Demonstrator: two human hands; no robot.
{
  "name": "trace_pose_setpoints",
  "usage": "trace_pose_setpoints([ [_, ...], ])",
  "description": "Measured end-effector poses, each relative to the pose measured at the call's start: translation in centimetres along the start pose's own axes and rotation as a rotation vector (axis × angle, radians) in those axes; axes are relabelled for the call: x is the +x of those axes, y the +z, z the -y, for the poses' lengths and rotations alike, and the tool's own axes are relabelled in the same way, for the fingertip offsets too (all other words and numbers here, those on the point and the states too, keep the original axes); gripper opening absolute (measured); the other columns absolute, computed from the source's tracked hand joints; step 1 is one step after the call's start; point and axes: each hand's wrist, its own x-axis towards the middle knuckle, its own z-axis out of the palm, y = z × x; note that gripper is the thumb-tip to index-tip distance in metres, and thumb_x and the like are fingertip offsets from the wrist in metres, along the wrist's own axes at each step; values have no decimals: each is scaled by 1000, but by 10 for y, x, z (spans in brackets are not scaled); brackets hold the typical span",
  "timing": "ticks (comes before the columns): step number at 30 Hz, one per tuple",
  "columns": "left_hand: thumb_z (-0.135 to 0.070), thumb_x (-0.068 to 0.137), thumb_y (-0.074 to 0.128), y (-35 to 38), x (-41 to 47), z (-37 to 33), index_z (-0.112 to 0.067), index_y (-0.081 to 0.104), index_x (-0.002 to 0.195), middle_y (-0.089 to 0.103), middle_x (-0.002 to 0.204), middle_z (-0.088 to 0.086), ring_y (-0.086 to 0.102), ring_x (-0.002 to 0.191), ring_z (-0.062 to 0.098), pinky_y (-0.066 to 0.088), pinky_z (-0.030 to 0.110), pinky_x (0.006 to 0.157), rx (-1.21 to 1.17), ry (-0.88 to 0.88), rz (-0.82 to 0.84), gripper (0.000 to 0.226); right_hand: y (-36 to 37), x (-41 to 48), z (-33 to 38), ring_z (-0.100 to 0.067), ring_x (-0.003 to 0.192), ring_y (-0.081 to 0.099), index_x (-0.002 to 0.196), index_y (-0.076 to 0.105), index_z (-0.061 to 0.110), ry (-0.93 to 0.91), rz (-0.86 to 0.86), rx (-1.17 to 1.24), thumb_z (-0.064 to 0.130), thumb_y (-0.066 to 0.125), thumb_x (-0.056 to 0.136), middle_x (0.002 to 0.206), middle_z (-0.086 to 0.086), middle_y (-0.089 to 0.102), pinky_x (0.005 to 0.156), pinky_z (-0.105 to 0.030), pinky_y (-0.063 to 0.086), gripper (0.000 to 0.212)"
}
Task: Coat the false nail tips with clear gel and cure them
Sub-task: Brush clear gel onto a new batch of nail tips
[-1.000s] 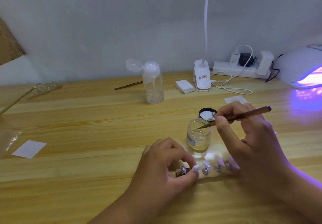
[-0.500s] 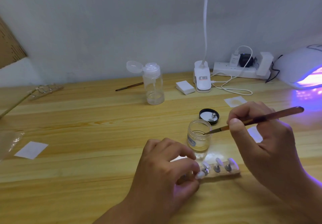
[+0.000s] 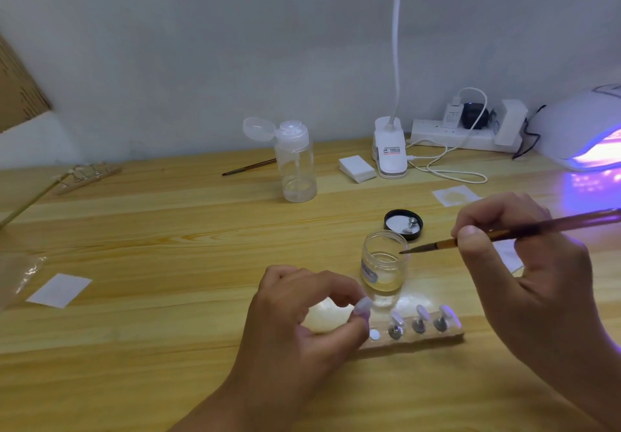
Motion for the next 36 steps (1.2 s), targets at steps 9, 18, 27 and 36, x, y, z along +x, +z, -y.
trace_pose_setpoints([
  [9,-30,72,77,-2,3,4,-32,75,79,71,78,-20,66,81,8,35,17,82,-102,-12,21,7,0,0,0,0,80,53,75,56,18,-39,23,-21,23,47,87,77,7,58,75,-10,35,16],
  [18,-28,74,77,-1,4,5,-36,76,85,70,80,-20,67,84,9,48,41,83,-207,-97,24,13,1,-17,4,-26,76,57,84,57,22,-78,-18,229,26,49,93,82,9,57,69,-45,42,12],
  [27,-31,73,77,-2,4,10,-38,75,81,70,79,-18,66,82,4,38,9,74,-236,-135,15,11,12,-31,8,-13,90,55,94,58,22,-238,42,223,36,46,102,84,10,59,68,-45,40,20],
  [36,-23,73,79,-5,5,9,-36,77,76,71,77,-14,65,79,6,38,5,72,-277,-142,23,14,13,-29,7,-13,89,56,92,57,23,-224,60,180,34,46,102,82,8,58,82,-29,36,18],
])
